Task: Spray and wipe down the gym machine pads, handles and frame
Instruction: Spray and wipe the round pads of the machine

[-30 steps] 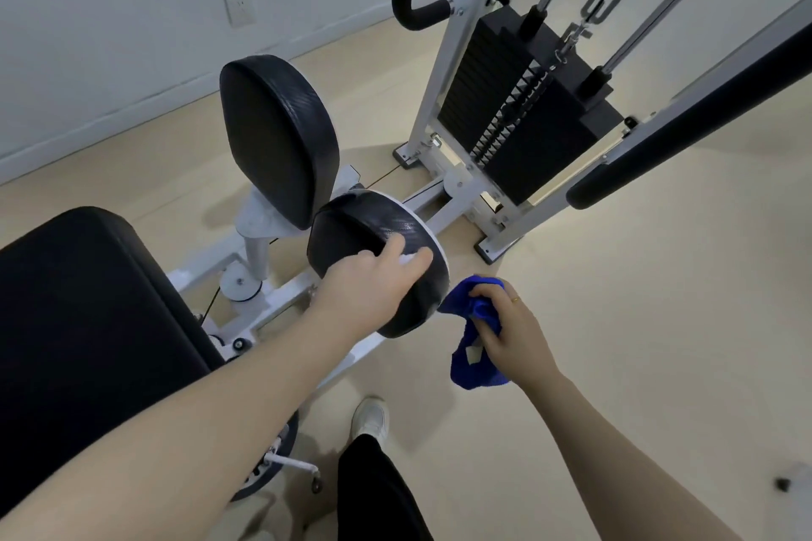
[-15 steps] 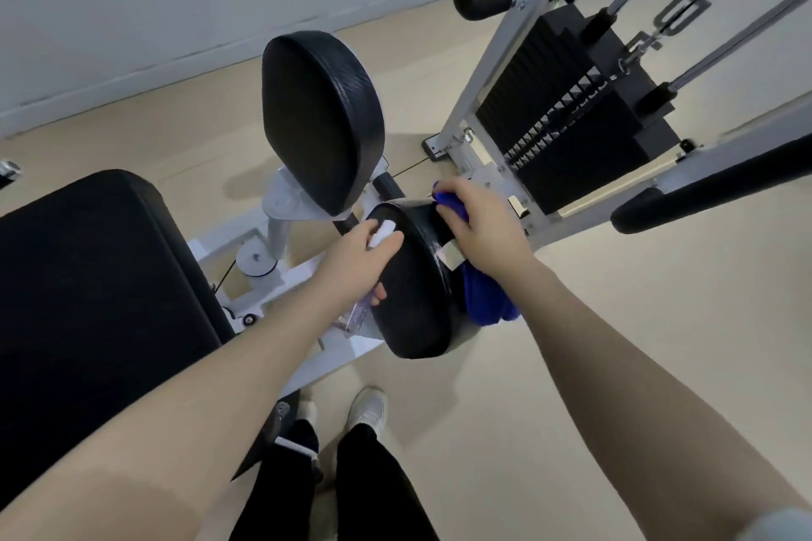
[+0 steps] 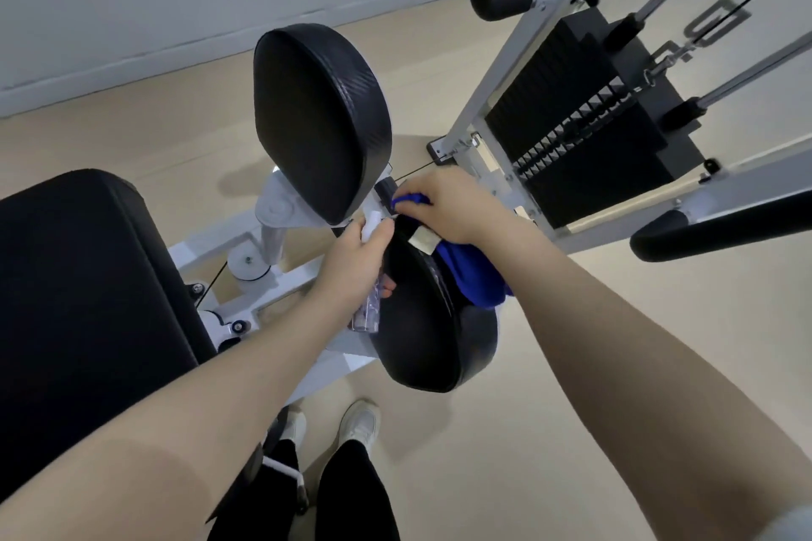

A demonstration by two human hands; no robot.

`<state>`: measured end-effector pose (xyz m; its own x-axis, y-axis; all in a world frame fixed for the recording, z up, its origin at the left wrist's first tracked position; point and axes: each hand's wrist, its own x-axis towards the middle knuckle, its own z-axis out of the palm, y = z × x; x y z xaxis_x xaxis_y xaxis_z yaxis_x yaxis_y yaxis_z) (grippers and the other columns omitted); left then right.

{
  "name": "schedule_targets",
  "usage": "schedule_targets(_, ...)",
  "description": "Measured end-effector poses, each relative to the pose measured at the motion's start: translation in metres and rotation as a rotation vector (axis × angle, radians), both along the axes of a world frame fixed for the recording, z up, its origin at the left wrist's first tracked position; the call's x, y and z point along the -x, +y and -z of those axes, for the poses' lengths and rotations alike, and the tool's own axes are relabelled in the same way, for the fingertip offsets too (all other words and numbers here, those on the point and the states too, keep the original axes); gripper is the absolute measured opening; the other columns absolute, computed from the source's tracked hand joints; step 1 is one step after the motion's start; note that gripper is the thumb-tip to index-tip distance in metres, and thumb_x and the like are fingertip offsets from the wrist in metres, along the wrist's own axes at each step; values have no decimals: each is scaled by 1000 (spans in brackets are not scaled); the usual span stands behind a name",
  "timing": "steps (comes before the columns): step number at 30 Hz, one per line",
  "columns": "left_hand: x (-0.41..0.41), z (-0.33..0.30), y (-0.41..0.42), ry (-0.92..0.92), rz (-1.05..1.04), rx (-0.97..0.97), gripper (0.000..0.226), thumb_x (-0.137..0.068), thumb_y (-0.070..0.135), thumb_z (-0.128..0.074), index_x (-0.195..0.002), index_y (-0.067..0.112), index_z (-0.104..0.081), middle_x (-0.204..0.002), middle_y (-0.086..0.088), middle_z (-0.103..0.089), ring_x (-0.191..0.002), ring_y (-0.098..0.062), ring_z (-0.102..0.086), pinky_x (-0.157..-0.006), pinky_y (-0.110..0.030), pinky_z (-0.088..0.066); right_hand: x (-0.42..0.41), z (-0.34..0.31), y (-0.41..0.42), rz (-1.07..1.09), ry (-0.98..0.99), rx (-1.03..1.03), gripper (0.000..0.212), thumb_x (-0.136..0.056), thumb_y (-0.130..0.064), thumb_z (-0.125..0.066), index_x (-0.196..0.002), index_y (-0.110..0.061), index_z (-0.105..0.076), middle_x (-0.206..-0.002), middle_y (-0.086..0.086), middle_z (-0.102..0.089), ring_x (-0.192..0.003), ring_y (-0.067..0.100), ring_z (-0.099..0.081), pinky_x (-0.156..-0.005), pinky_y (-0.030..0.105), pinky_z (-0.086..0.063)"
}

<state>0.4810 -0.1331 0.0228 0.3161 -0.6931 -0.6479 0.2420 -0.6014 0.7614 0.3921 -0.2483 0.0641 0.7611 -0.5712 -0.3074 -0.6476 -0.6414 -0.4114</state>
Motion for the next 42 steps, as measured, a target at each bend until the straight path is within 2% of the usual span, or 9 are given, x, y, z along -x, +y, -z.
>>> schedule_targets(5, 9, 16, -6, 73, -173, -54, 49, -93, 35, -46, -136, 12, -38, -68, -5, -54, -46, -18, -52, -52, -30, -47, 33, -16, 5, 0, -56, -129, 19, -93, -22, -55, -104, -15, -69, -90, 3, -68, -82, 15, -57, -77, 28, -45)
schedule_targets(11, 24, 18, -2, 169, -267, -90, 19, -92, 29, -49, -89, 10, -55, -59, -7, -52, -51, -18, -53, -49, -28, -46, 20, 55, -36, 101, 107, -463, 14, -90, -19, -59, -99, -13, -70, -93, 3, -65, -92, 18, -57, -85, 28, -45)
schedule_targets(14, 25, 19, -6, 176, -216, -108, 11, -92, 25, -51, -90, 14, -52, -61, -8, -53, -51, -17, -55, -46, -25, -44, 26, 68, -42, 132, 171, -598, 14, -91, -23, -60, -95, -17, -71, -92, 1, -68, -92, 16, -60, -92, 33, -46)
schedule_targets(20, 31, 17, -5, 85, -159, -117, 15, -89, 17, -52, -75, 12, -53, -57, -9, -49, -44, -15, -50, -42, -21, -41, 54, 49, -39, 326, -150, -959, 16, -94, -18, -53, -85, -18, -66, -82, -2, -70, -79, 11, -64, -74, 21, -52)
schedule_targets(24, 31, 15, -4, 103, -159, -120, 15, -88, 16, -51, -73, 11, -52, -56, -7, -48, -39, -12, -47, -36, -16, -38, 61, 90, -17, 491, -71, -876, 20, -95, -19, -53, -98, -2, -64, -80, 8, -62, -78, 21, -54, -82, 39, -44)
schedule_targets(28, 32, 16, -5, 98, -168, -102, 10, -86, 15, -51, -77, 11, -49, -57, -5, -47, -41, -13, -46, -38, -18, -38, 70, 69, -16, 480, -170, -874, 19, -95, -20, -52, -97, -11, -69, -90, 15, -66, -85, 26, -59, -85, 43, -47)
schedule_targets(33, 34, 11, -5, 73, -147, -90, 8, -89, 13, -47, -84, 7, -47, -61, -4, -45, -45, -14, -44, -38, -19, -37, 82, 28, -5, 343, -313, -728, 23, -93, -17, -54, -83, -29, -70, -89, -6, -70, -86, 4, -63, -82, 21, -50)
schedule_targets(38, 33, 6, -3, -49, -58, -34, 7, -88, 12, -48, -81, 9, -47, -59, -5, -46, -42, -14, -44, -37, -19, -37, 57, 37, -8, 347, -71, -595, 20, -94, -25, -53, -86, -31, -71, -93, -3, -69, -96, 20, -62, -97, 44, -46)
schedule_targets(42, 30, -3, 2, -130, 34, 50, 6, -89, 15, -47, -86, 10, -49, -58, -8, -47, -46, -22, -46, -44, -27, -39, 72, -5, 15, 194, -134, -330, 18, -94, -19, -54, -101, -19, -71, -94, -9, -62, -91, 9, -55, -90, 26, -44)
